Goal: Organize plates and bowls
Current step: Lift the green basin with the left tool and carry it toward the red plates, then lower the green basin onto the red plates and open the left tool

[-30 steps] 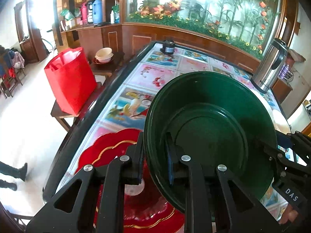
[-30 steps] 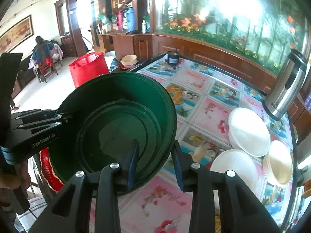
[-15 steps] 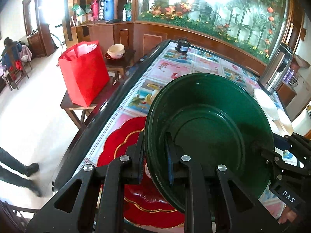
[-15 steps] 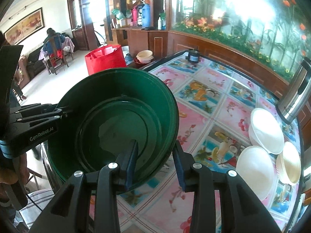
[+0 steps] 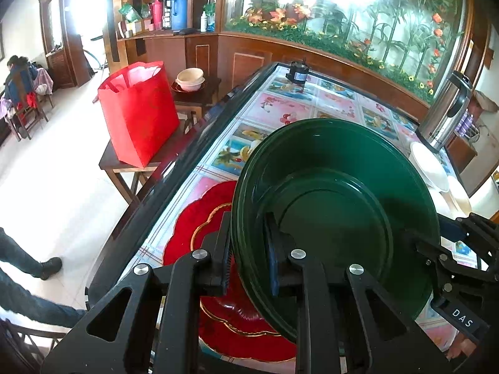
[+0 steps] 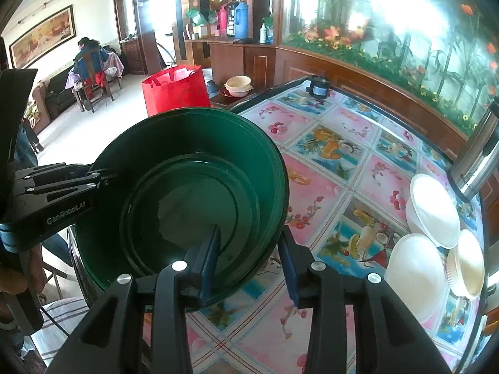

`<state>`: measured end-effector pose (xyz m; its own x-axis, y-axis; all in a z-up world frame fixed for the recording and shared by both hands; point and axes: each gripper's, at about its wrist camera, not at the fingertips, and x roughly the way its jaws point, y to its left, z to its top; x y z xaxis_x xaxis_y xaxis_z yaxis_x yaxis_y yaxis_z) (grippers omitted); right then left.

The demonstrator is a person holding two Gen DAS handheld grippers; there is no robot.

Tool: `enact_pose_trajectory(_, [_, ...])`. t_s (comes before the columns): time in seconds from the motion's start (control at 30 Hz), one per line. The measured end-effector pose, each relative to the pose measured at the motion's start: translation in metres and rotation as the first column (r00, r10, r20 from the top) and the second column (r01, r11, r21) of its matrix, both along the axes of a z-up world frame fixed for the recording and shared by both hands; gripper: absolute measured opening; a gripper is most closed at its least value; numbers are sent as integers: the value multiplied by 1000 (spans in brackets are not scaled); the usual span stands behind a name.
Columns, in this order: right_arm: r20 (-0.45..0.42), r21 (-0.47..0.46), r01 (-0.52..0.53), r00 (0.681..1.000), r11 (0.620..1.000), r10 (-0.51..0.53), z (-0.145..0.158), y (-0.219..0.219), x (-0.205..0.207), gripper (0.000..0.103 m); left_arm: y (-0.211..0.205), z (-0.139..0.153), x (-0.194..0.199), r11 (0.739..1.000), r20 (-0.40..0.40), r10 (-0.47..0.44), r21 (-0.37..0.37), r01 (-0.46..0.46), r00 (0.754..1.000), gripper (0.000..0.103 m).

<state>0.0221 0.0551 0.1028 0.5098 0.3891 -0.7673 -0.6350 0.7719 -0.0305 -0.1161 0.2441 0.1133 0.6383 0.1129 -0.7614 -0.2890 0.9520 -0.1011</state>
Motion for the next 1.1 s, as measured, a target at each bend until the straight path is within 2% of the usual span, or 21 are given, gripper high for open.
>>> enact_pose_trajectory(0.43, [-5,-7,-30,1000,1000,30,-3,11,-5,40,10,-5,-5,1000,-10,28,-11,-28,1000,18])
enact_pose_trajectory(1.1, [-84,-64,-78,994,995,72,-40,43,-4,41,29,-35,-5,995,-59,95,10,-95,994,18])
